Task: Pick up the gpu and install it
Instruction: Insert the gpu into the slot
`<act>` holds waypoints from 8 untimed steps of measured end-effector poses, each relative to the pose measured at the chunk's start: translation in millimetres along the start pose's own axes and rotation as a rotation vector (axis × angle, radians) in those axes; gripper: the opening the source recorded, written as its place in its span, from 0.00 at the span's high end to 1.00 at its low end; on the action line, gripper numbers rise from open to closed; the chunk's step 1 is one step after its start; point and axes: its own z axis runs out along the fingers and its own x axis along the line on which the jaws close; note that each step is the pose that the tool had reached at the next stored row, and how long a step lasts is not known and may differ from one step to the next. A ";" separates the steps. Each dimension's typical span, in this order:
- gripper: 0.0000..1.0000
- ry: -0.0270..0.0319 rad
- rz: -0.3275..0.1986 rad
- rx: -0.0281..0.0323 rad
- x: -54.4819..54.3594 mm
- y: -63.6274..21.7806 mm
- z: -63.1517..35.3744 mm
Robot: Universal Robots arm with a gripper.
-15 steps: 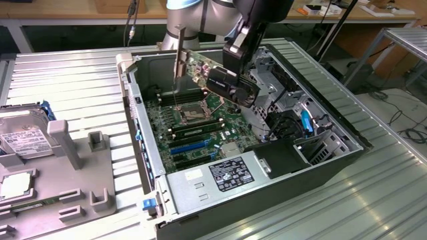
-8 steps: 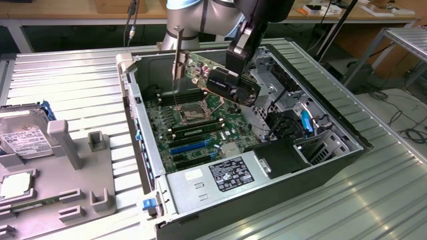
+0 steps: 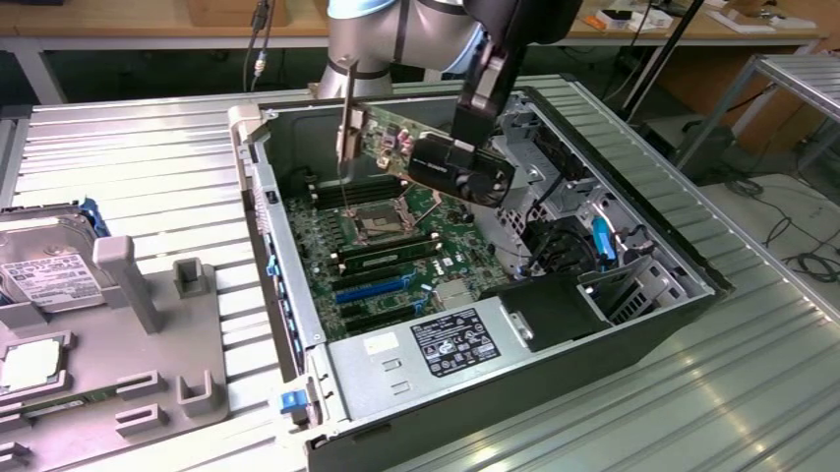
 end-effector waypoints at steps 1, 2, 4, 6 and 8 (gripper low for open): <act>0.73 0.0004 -0.010 -0.0003 -0.2 -0.3 0.0; 0.73 0.0009 -0.019 -0.0005 -0.4 -0.5 0.0; 0.73 0.0019 -0.043 -0.0012 -1.0 -1.2 0.0; 0.73 0.0033 -0.073 -0.0021 -1.7 -2.0 0.0; 0.73 0.0043 -0.096 -0.0027 -2.2 -2.5 -0.1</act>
